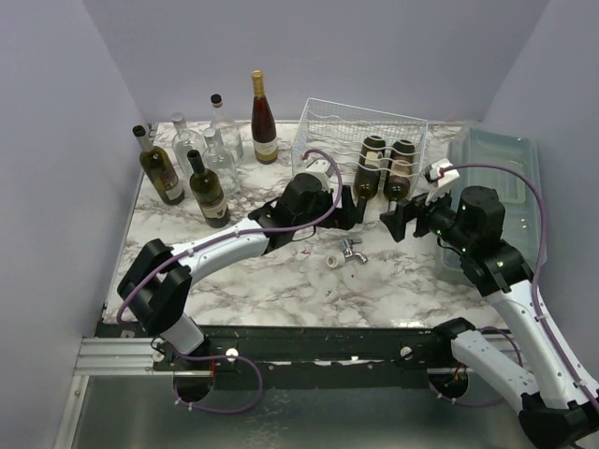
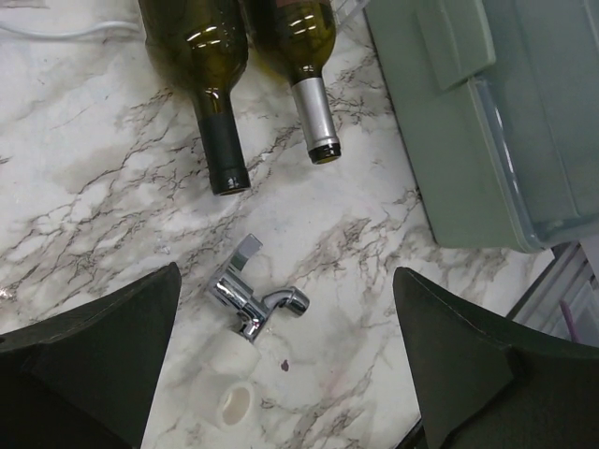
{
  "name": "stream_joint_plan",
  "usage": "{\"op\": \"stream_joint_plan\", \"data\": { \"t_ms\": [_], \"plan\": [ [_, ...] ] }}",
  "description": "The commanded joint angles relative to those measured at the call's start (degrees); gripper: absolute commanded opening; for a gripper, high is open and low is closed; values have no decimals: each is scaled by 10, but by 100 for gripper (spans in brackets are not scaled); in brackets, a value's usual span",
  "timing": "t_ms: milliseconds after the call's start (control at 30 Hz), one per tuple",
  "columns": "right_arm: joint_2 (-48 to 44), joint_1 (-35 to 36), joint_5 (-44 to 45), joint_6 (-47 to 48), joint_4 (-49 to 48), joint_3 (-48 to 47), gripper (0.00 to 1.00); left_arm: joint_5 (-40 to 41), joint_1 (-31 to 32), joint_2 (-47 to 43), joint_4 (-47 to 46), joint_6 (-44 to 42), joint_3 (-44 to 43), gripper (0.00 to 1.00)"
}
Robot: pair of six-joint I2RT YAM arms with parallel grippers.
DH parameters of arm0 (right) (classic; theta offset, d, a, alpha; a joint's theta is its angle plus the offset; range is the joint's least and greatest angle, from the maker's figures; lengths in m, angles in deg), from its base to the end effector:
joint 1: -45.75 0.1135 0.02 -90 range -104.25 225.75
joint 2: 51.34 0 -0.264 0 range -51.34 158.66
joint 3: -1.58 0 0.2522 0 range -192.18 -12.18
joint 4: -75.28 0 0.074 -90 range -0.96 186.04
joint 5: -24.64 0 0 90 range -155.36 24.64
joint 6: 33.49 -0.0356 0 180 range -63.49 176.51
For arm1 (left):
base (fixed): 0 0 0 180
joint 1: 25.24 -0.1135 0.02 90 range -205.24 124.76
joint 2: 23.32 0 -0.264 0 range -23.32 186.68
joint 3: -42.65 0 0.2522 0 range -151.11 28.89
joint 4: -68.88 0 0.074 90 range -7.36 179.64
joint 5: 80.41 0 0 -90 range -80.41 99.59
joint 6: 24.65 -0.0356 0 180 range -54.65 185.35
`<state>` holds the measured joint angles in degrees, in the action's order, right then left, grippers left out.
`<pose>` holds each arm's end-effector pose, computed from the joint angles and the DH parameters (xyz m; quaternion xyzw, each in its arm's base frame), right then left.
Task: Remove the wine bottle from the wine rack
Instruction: Pick up the wine bottle from the wine rack.
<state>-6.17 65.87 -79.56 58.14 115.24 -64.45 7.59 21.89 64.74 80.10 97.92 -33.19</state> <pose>0.1586 0.0674 0.3550 -0.2229 0.7803 0.1918 0.5519 0.2427 -0.2633 0.2804 0.1154 0.8279 -0.3628 0.4119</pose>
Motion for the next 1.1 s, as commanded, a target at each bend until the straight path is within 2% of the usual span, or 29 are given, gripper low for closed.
{"op": "stream_joint_plan", "data": {
  "t_ms": [0,200,400,533,733,1067],
  "plan": [
    [-14,-21,51,-48,-78,17,100,40,3,50,-57,8,-25,97],
    [-16,-61,101,-106,-130,43,100,22,-11,121,-115,39,-50,96],
    [-17,-76,79,-118,-176,100,100,-9,-29,189,-115,81,-111,94],
    [-19,-85,71,-118,-188,118,99,-33,-53,227,-116,165,-120,90],
    [-17,-88,67,-122,-195,126,99,-53,-58,271,-116,191,-159,88],
    [-25,-88,82,-117,-190,127,100,-75,-60,336,-115,252,-196,69]
  ]
}}
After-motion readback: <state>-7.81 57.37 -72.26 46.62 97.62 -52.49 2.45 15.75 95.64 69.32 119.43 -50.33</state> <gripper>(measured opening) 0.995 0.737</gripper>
